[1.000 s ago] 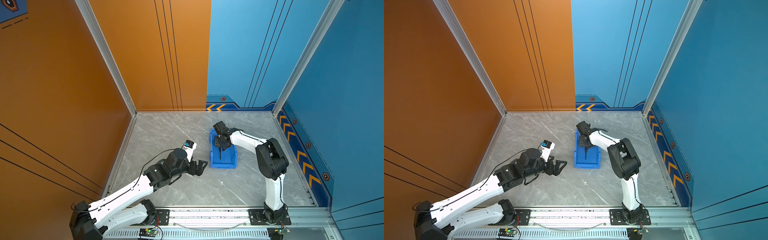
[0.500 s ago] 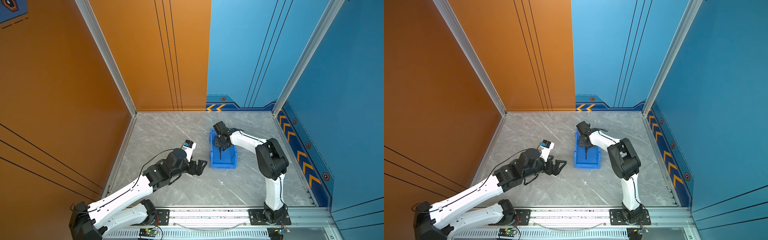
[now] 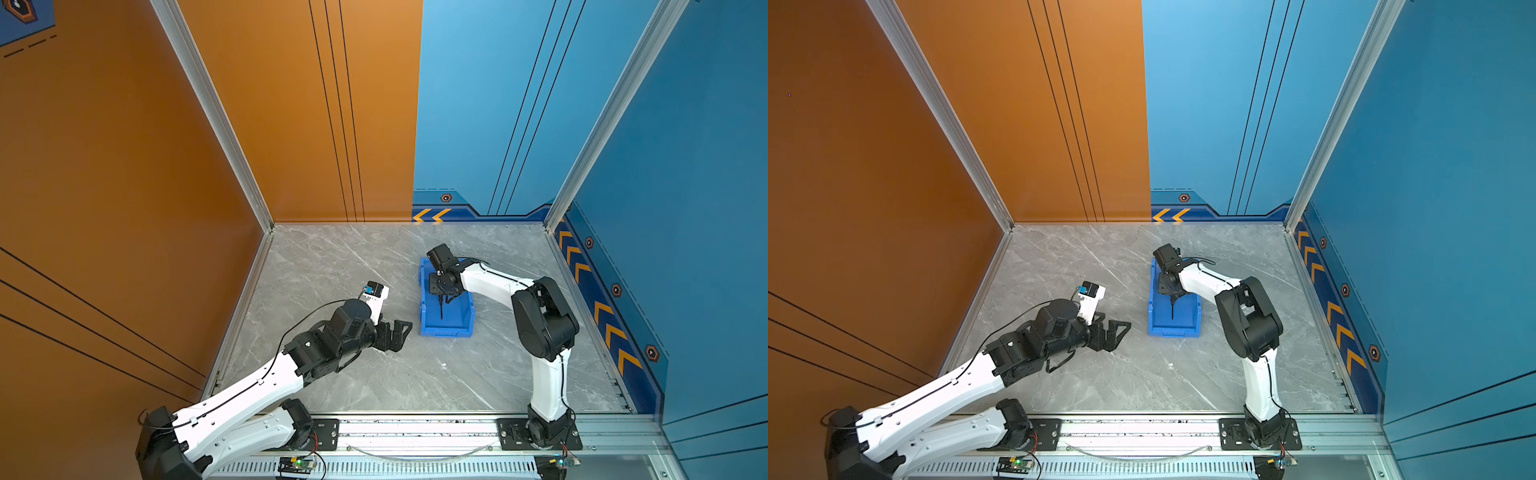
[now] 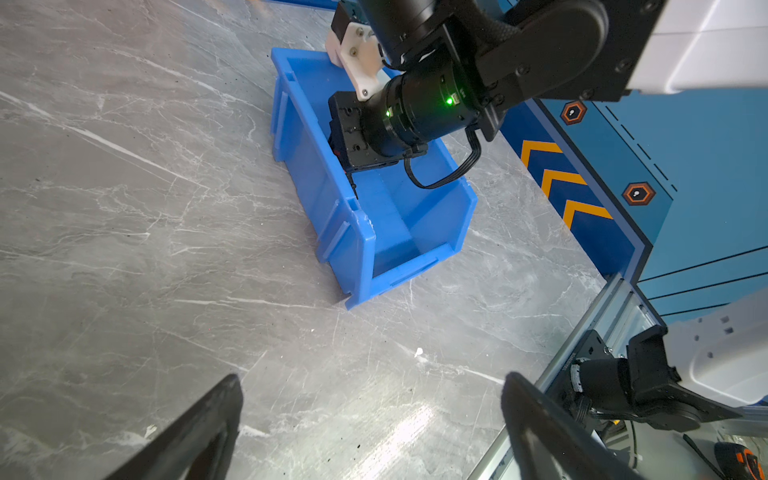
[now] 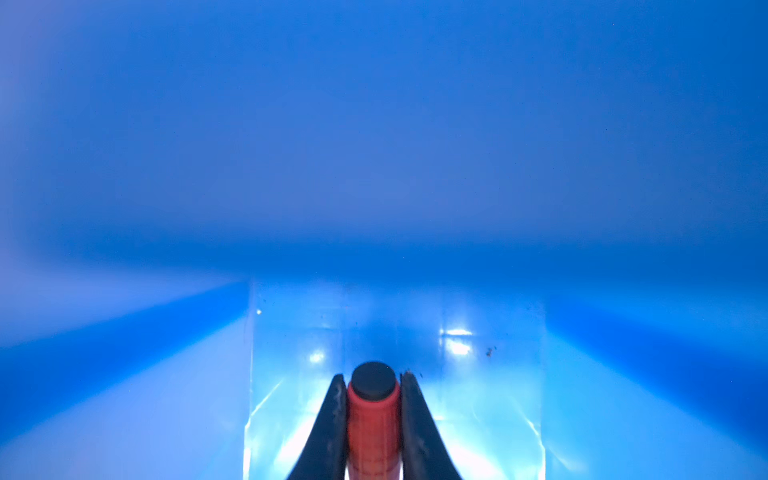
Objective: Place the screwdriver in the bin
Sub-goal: 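Lower the held screwdriver down into the blue bin with the right gripper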
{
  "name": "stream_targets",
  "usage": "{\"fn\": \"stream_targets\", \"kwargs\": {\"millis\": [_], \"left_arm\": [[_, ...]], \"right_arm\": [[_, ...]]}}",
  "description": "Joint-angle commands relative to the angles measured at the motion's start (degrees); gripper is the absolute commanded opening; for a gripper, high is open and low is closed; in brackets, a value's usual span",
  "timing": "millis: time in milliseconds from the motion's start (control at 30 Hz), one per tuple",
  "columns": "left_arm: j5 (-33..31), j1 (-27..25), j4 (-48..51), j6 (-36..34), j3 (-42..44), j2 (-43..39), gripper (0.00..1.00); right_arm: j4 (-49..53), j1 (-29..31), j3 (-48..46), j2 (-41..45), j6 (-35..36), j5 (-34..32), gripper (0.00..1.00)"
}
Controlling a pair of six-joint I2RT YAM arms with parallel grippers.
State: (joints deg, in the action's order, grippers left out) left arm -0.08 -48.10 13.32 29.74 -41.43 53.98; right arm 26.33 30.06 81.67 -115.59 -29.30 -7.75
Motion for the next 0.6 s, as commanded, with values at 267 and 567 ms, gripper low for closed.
{"fn": "stream_targets", "kwargs": {"millis": [267,567], "left_arm": [[-3.33,-1.65,-0.93,2.19,2.4,-2.66,0.98],[-4.64,-1.98,-0.93,3.27,3.98,-4.37,0.98]], "right_arm": [[3.75,0.87,-3.16,1.31,0.83,-0.44,0.25],[3.51,1.12,-3.86,2.1,0.65,-0.82,0.3]]}}
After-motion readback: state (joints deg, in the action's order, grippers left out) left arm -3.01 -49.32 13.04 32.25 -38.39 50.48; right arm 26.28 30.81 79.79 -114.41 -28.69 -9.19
